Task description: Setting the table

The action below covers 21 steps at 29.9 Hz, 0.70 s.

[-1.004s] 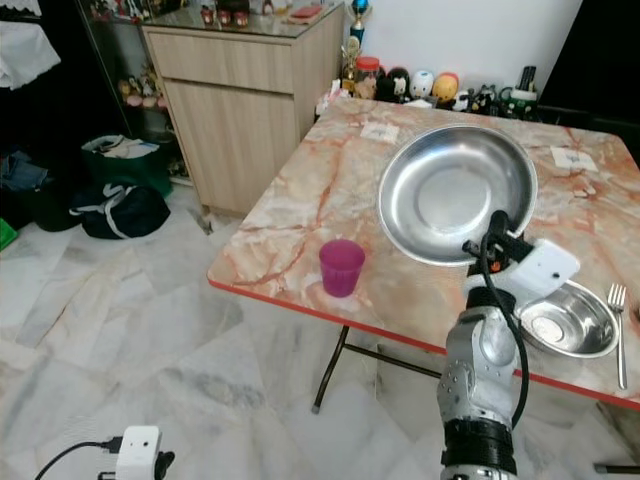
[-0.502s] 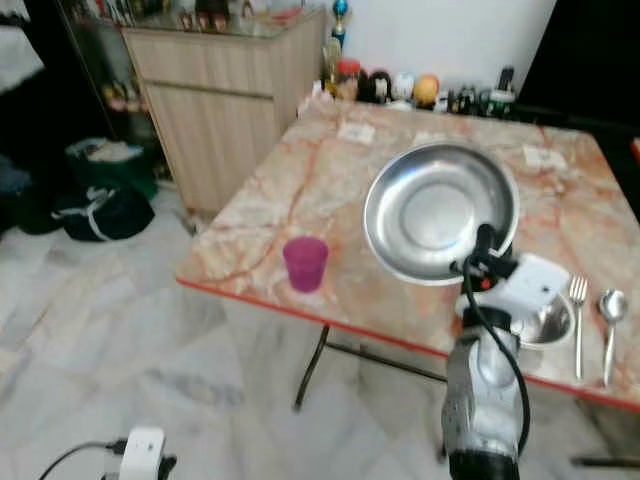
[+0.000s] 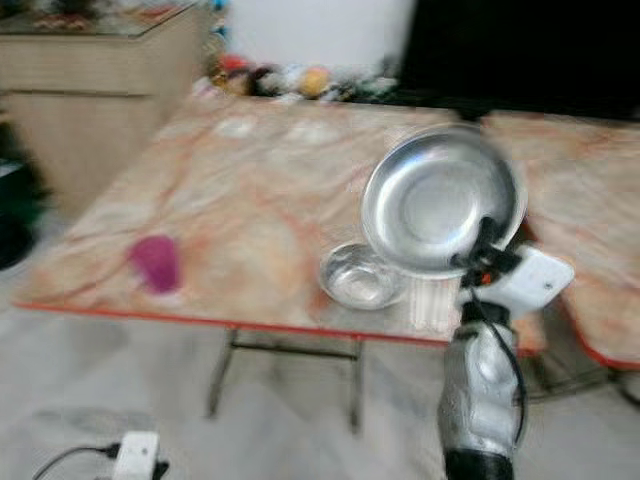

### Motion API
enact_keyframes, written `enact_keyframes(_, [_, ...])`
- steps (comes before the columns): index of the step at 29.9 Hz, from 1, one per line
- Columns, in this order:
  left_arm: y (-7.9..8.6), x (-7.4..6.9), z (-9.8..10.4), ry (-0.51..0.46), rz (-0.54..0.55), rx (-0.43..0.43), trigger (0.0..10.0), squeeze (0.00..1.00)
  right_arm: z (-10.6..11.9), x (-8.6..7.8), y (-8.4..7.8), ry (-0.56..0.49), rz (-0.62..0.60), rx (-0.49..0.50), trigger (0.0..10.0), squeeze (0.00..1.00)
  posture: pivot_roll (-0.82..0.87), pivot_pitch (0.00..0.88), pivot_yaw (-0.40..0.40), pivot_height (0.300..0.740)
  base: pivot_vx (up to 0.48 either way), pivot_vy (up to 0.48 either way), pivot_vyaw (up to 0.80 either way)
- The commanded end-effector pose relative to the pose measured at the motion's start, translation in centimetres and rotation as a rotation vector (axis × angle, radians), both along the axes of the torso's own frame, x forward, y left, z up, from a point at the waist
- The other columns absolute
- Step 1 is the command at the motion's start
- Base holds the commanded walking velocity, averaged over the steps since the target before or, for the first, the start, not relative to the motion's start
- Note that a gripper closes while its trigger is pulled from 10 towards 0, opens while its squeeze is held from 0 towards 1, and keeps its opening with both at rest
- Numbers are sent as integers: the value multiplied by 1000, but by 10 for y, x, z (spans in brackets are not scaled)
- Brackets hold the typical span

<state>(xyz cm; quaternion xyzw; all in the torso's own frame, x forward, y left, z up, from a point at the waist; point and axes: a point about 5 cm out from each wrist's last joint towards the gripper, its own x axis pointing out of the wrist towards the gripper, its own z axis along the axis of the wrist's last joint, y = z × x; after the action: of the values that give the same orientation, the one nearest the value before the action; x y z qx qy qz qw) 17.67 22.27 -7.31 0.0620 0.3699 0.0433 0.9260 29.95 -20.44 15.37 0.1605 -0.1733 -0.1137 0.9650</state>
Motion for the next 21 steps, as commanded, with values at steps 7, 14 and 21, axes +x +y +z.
enact_keyframes(7, [0, -8, -5, 44, -8, 9, 10000, 0, 10, 2, 1, -29, 6, -3, 10000, 0, 21, 0, -16, 740, 0, -377, 0])
enact_keyframes(14, [0, -9, -6, 53, -3, 12, 10000, 0, 9, 4, 3, -18, 13, 0, 10000, 0, 19, 0, -14, 740, 0, -364, 0])
enact_keyframes(21, [-1, -10, -6, 62, -5, 14, 10000, 0, 6, 5, -2, 1, -11, 9, 10000, 0, 1, 0, -6, 740, 0, -361, 0])
